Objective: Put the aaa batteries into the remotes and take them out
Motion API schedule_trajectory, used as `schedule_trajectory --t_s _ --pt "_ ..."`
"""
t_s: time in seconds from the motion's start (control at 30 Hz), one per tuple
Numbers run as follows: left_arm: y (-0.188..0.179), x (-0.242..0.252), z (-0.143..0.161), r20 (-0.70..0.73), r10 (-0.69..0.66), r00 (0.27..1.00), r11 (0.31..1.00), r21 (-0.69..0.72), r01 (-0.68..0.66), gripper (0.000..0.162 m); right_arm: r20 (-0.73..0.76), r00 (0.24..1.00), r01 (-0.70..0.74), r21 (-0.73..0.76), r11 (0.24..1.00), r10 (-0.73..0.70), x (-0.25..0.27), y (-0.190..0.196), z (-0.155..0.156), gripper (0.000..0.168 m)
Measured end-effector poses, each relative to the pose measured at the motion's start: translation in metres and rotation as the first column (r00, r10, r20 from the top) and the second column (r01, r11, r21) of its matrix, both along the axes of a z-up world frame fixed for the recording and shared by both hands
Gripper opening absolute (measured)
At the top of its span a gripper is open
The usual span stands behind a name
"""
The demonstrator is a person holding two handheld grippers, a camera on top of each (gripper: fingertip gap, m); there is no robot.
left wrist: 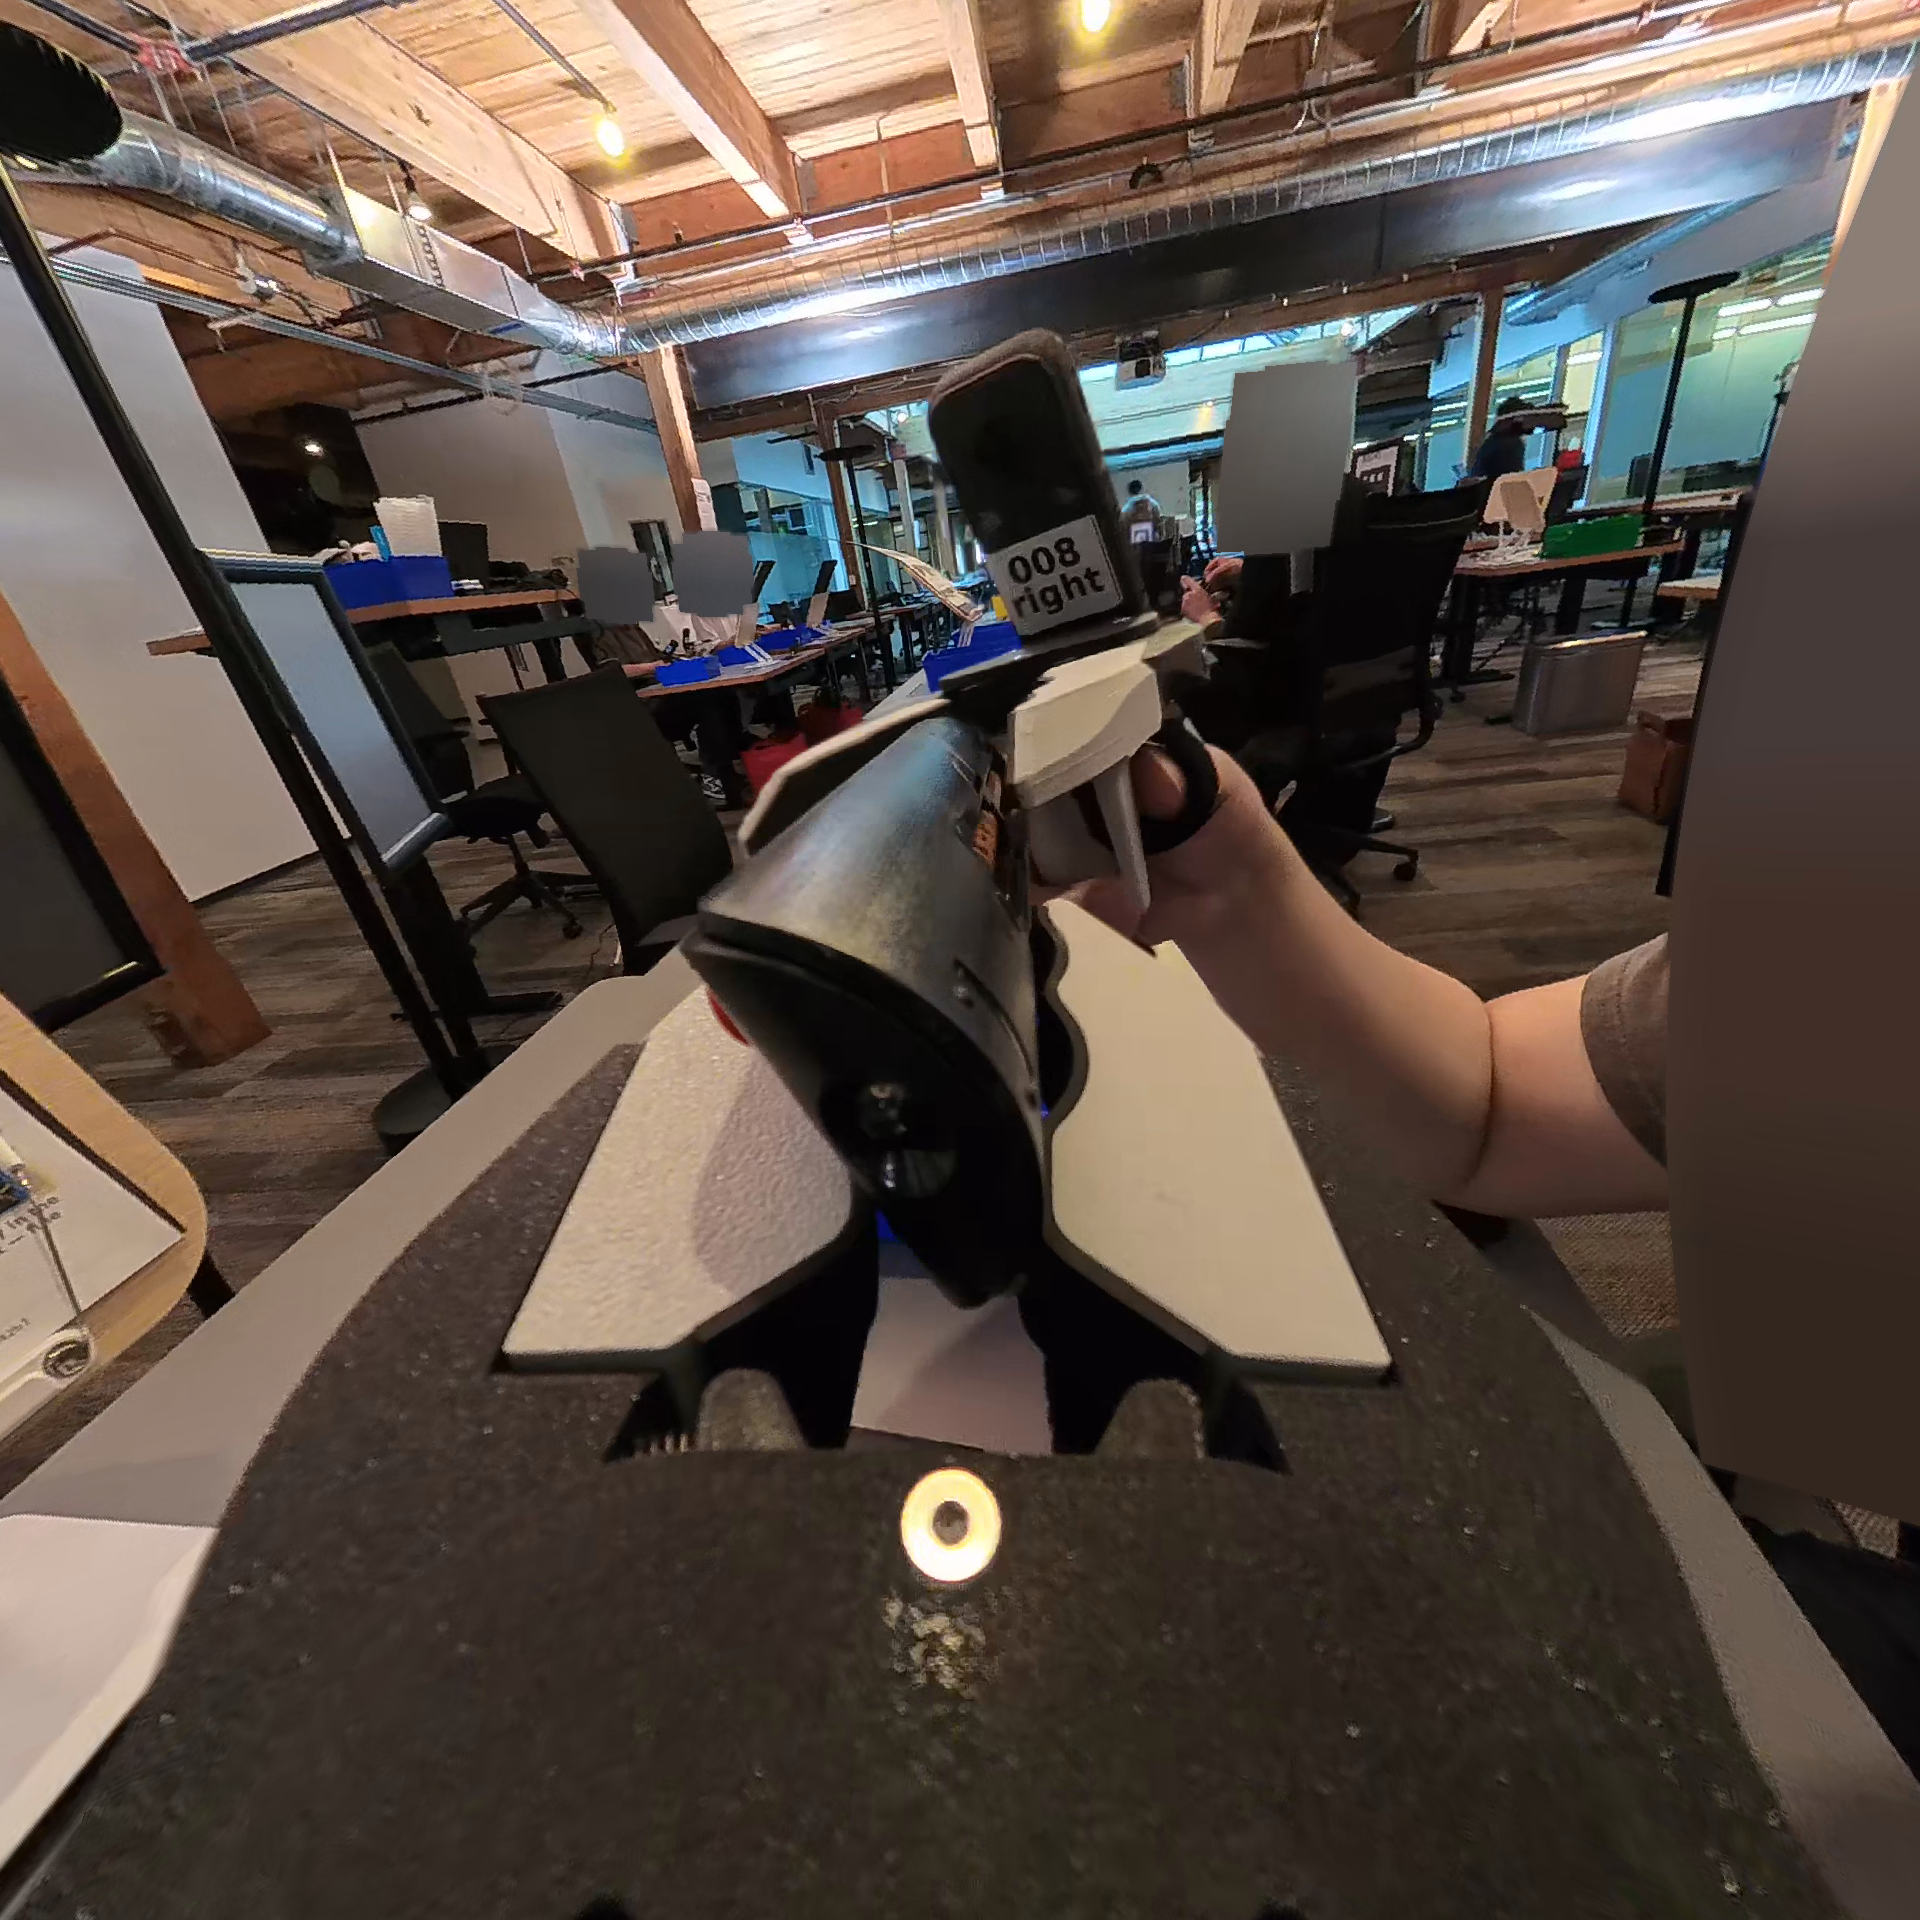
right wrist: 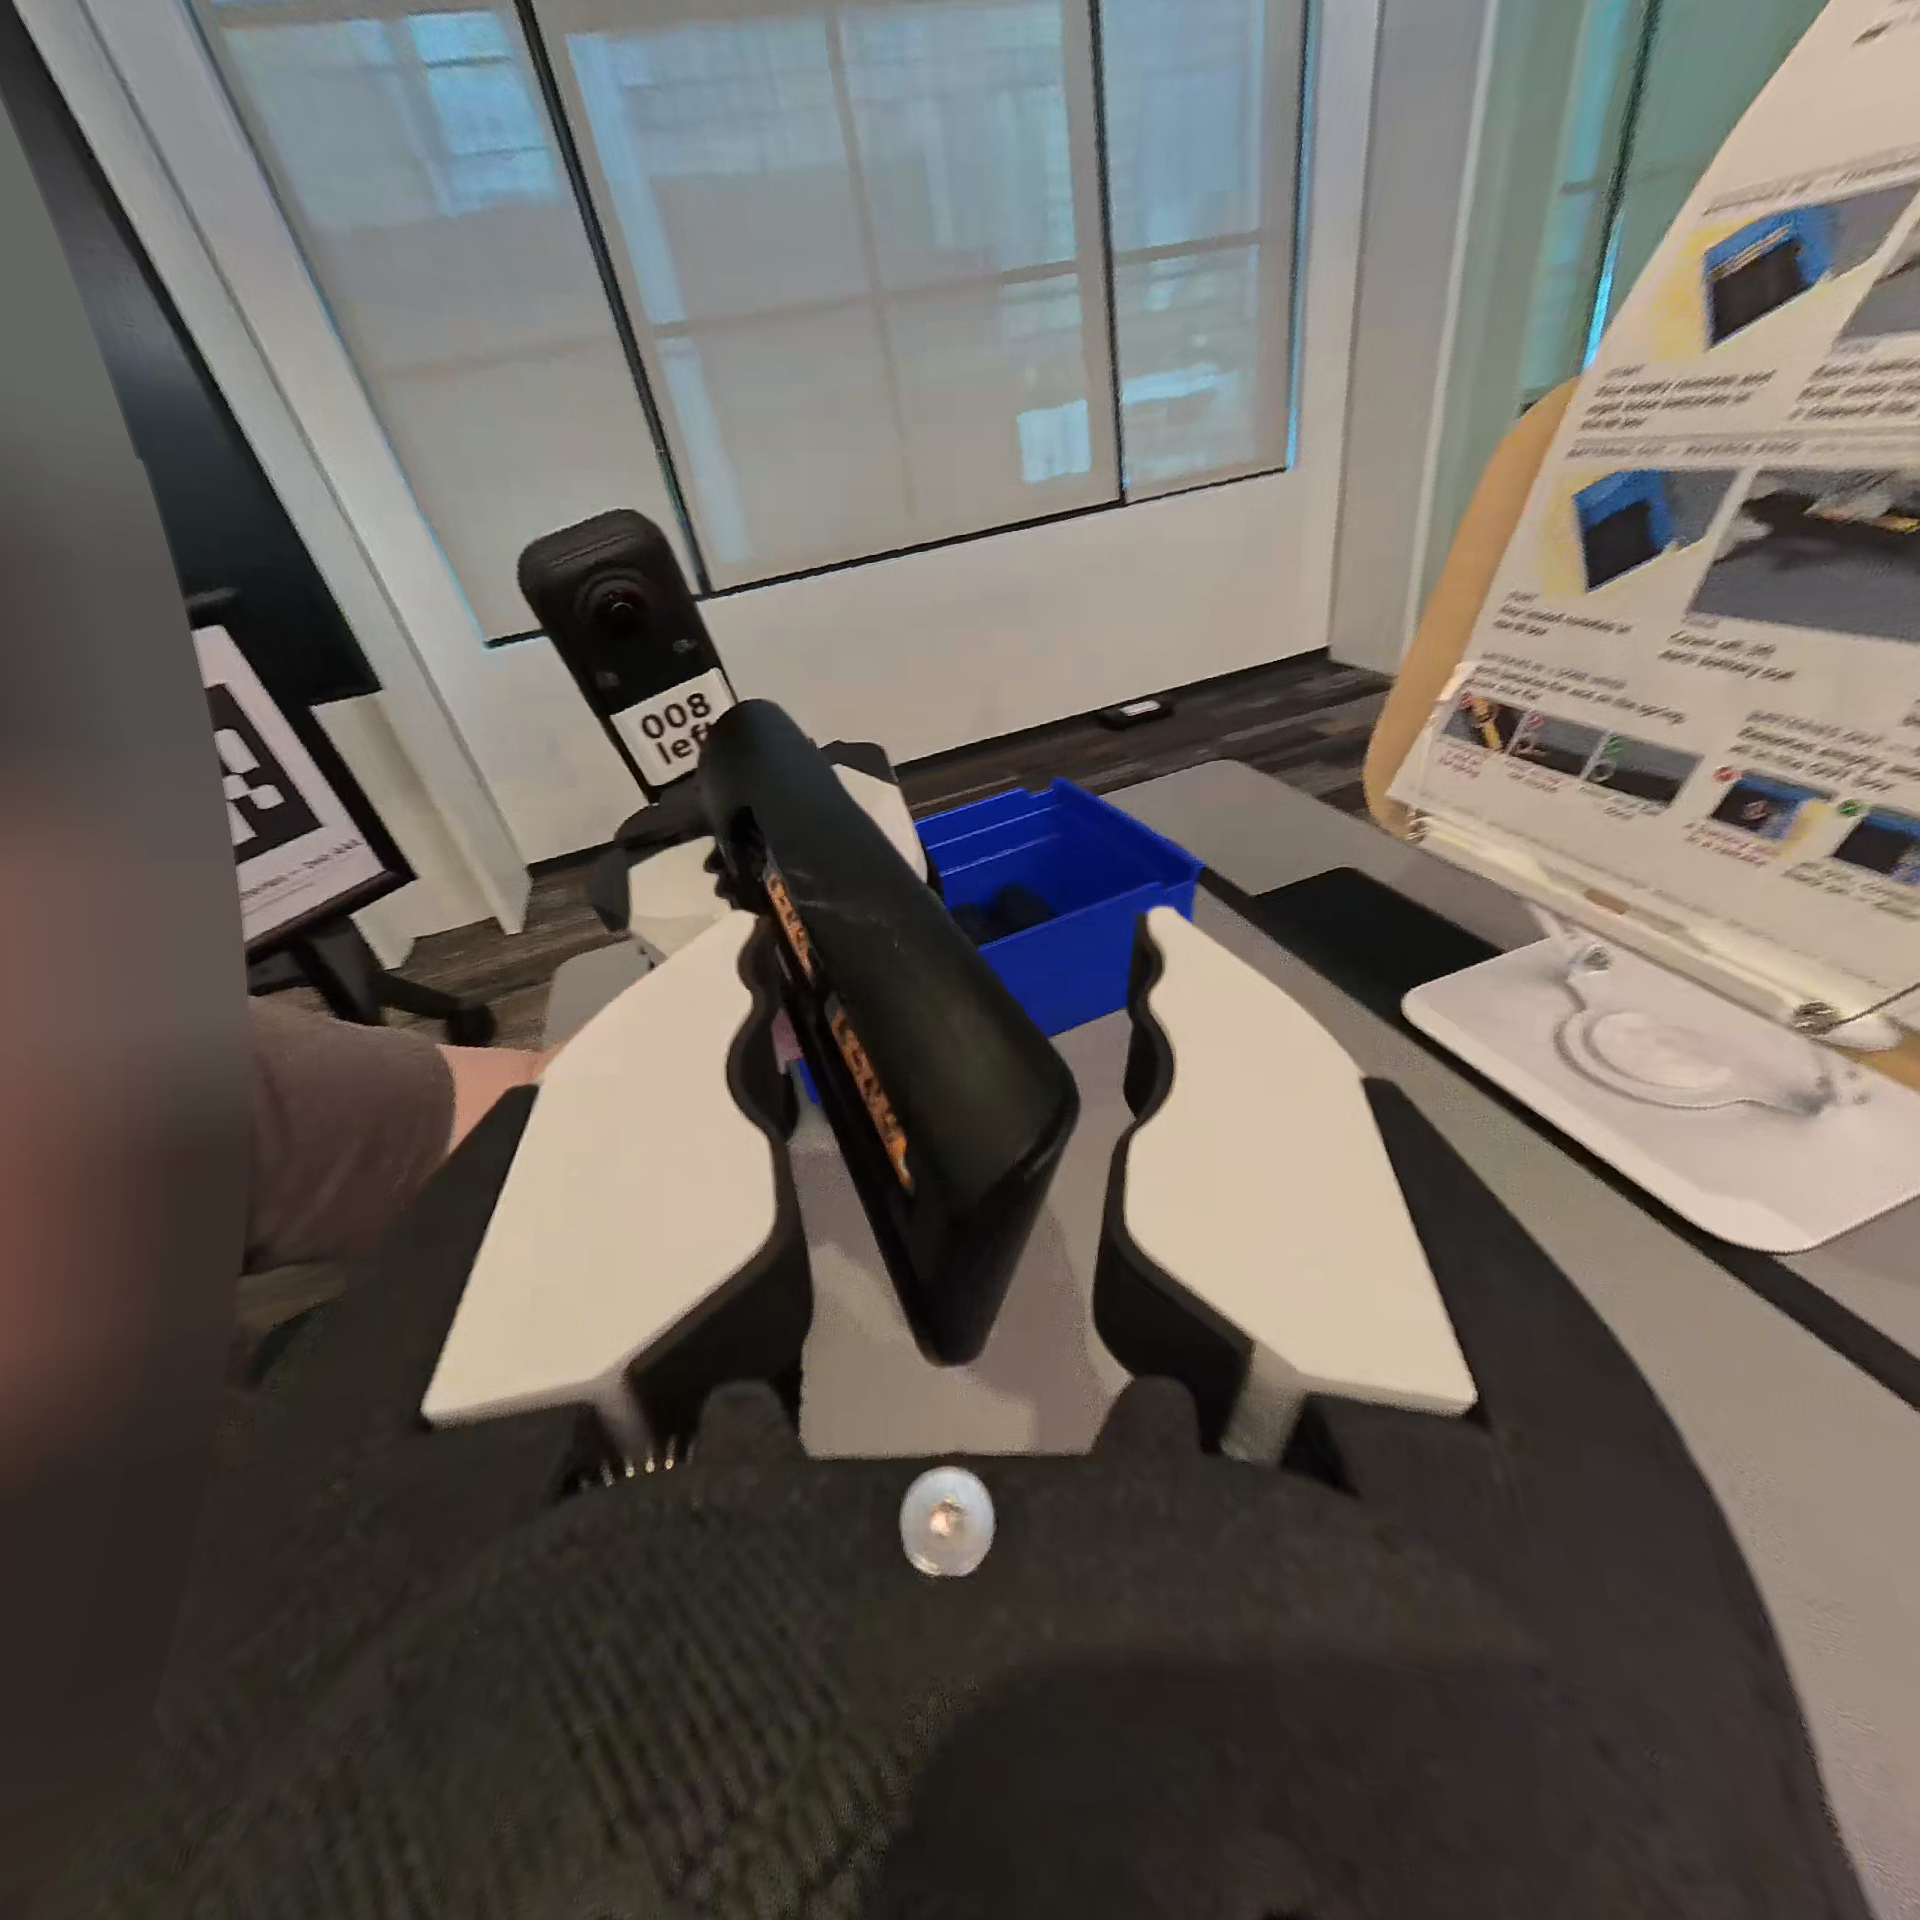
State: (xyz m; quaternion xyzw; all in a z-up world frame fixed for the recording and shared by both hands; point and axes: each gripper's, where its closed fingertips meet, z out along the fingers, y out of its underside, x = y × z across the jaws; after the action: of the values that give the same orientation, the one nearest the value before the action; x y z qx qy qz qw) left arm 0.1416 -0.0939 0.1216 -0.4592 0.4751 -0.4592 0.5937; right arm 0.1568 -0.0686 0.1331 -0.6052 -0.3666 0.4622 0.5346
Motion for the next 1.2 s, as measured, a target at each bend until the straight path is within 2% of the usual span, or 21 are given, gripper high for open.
schedule_trajectory --t_s 0.1,0.27,0.53,0.63,0.73,0.8,0.93,1.2 --pt "-0.001 0.002 -0.002 -0.012 0.006 1.0 1.0 0.008 -0.006 0.028 0.057 0.998 -0.012 0.0 1.0 0.012 -0.004 -0.001 -0.008 0.061" --pt "-0.005 0.0 0.001 0.0 -0.027 1.0 1.0 -0.002 0.027 0.028 -0.022 0.995 -0.094 -0.041 0.995 0.093 -0.005 -0.01 0.0 0.044" --pt "-0.007 0.001 0.001 -0.011 -0.028 1.0 1.0 0.006 0.028 0.028 -0.014 0.995 -0.103 -0.048 0.994 0.102 -0.005 -0.012 -0.001 0.045" --pt "-0.007 0.003 -0.001 -0.021 -0.025 0.999 1.0 0.007 0.025 0.028 0.001 0.994 -0.107 -0.077 0.991 0.107 -0.008 -0.012 -0.006 0.057" --pt "-0.007 0.004 -0.002 -0.026 -0.023 0.999 1.0 0.008 0.023 0.028 0.017 0.996 -0.087 -0.073 0.994 0.089 -0.009 -0.009 -0.008 0.056" --pt "-0.009 0.003 -0.001 -0.012 -0.048 0.999 0.999 -0.012 0.048 0.028 -0.007 0.995 -0.103 -0.07 0.992 0.103 -0.01 -0.013 -0.004 0.049" --pt "-0.008 0.004 -0.002 -0.014 -0.045 0.999 0.999 -0.014 0.045 0.028 0.032 0.996 -0.084 -0.057 0.995 0.086 -0.009 -0.011 -0.008 0.053" --pt "-0.01 0.004 -0.001 -0.009 -0.059 0.998 0.998 -0.021 0.059 0.028 0.02 0.991 -0.129 -0.059 0.99 0.13 -0.01 -0.016 -0.006 0.046"
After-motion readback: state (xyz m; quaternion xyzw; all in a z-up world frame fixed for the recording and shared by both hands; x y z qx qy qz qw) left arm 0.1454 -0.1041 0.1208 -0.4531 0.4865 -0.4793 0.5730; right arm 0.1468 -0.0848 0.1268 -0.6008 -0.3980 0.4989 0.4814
